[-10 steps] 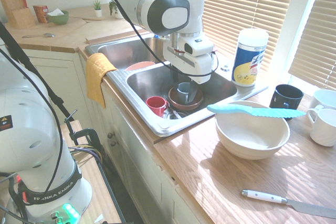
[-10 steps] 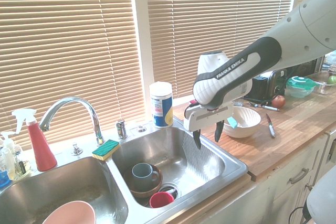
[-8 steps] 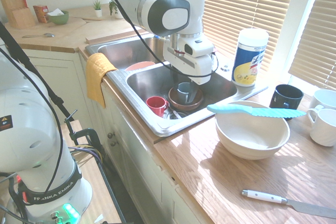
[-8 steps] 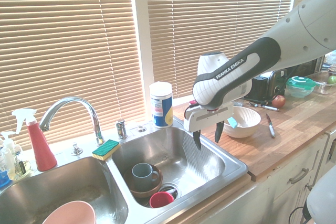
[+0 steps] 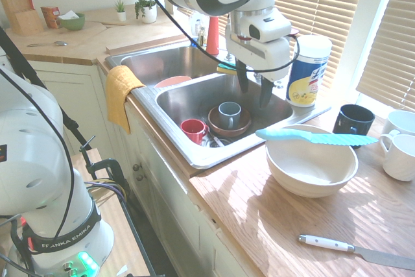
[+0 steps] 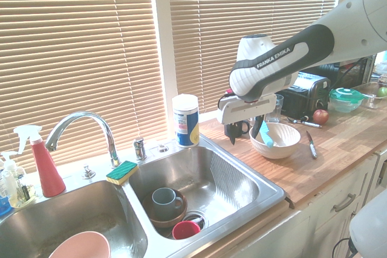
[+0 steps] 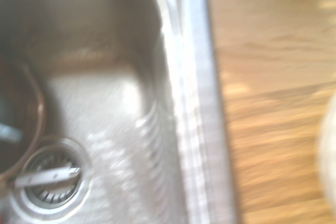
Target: Put the knife into the sink
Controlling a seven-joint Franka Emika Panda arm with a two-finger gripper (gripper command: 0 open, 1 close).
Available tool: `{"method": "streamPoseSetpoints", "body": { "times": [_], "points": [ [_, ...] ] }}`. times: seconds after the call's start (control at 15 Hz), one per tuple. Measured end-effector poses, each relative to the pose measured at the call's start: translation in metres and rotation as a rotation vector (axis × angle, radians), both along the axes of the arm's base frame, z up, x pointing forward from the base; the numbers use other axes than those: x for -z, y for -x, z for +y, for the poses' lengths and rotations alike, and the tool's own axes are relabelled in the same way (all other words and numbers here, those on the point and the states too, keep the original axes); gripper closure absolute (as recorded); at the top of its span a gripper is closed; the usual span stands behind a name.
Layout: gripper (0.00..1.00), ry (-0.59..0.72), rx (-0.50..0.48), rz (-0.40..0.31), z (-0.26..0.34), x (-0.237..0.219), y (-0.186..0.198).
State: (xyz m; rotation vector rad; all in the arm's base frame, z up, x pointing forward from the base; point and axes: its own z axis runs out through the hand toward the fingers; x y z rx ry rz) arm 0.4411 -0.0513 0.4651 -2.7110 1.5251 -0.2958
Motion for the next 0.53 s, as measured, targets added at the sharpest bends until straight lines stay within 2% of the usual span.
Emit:
{"method": "streamPoseSetpoints", "body": {
  "times": [0.13, 0.27, 0.53],
  "points": [
    [0.00, 0.021, 0.112, -0.019, -0.031, -0.016, 0.001],
    [0.00, 0.021, 0.206, -0.011, -0.050, -0.011, 0.003],
    [0.00, -0.001, 0.291, 0.037, -0.067, 0.017, -0.002]
  ]
}}
